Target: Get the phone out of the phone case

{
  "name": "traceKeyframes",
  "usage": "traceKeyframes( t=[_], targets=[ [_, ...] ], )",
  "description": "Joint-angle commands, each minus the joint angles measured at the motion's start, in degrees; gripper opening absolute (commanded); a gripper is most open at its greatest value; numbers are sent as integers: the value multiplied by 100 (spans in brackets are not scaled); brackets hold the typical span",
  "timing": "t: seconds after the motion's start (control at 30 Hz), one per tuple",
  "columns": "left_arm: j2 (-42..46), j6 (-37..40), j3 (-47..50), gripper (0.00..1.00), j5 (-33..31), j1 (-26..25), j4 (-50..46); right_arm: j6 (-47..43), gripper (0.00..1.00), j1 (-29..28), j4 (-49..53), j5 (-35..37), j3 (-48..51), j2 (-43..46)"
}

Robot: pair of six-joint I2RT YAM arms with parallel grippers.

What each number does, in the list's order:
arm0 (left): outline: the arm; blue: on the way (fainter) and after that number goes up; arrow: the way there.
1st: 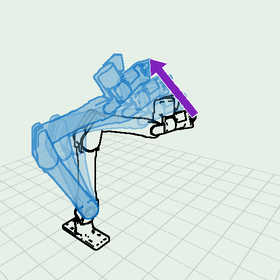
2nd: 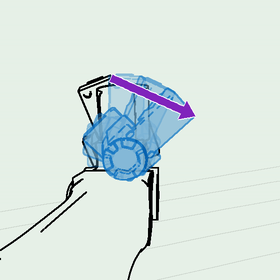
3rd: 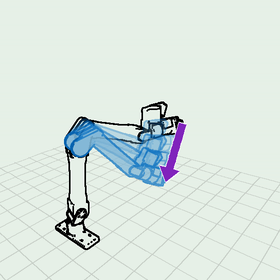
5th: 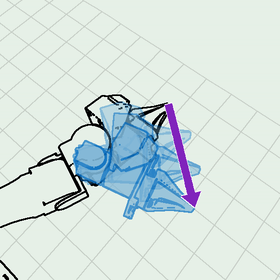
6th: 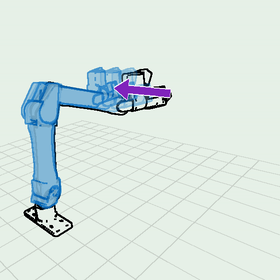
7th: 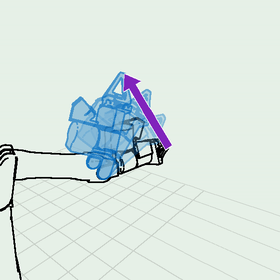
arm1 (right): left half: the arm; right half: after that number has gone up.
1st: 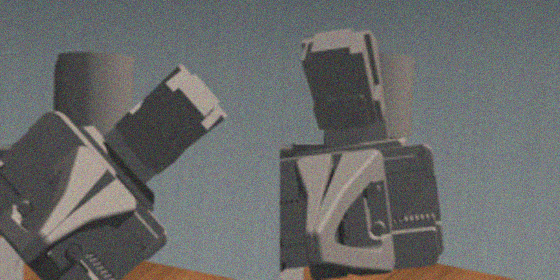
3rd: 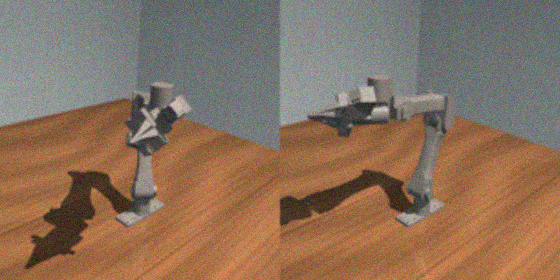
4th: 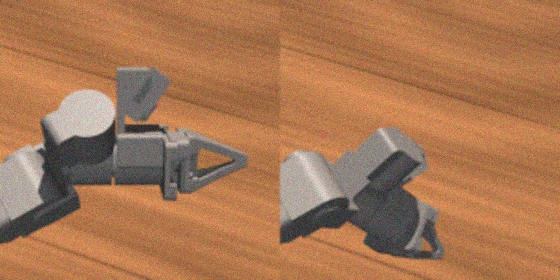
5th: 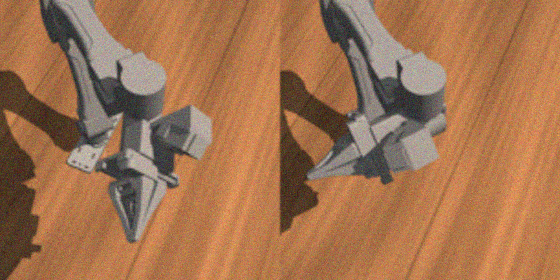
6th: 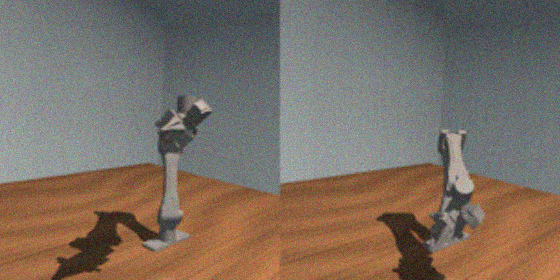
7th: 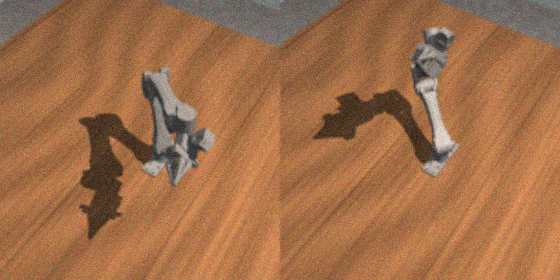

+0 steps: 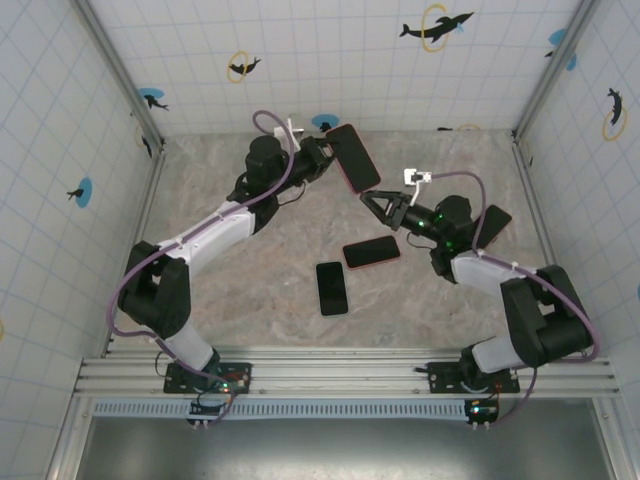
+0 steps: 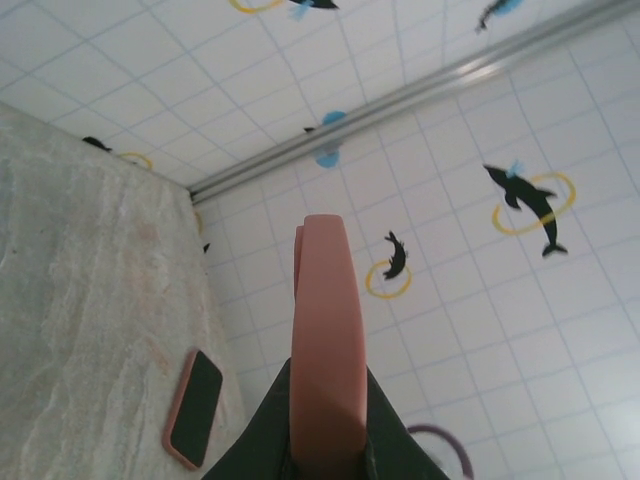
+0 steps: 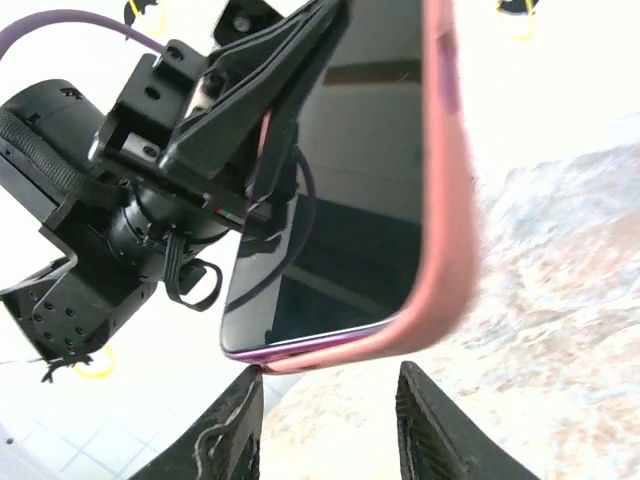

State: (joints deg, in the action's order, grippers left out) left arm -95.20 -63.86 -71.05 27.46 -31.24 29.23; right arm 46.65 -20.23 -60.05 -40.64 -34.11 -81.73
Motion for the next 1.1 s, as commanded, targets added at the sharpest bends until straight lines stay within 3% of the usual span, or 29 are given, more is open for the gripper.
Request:
traceKeyframes(
  t=[0.0,0.13,0.37,0.7,1.07],
  targets=[
    [263,715,-322,6,984,73,436,-1046,43,201,1033,-313,-18,431],
    [158,946,-440,5,1658,170,648,-2265,50,426,2363,-729,-230,731],
    [99,1958,-752,6,2179,174,-18,-3292,55,644,3090,-1610,-604,749],
    [238,2692,-591,7,2301,174,-310,-3738,48,648,3156,-2694,-1149,308],
    [318,3236,-630,6,2189,175,-698,-4190,36,611,3420,-3019,-1569,-81]
  ],
)
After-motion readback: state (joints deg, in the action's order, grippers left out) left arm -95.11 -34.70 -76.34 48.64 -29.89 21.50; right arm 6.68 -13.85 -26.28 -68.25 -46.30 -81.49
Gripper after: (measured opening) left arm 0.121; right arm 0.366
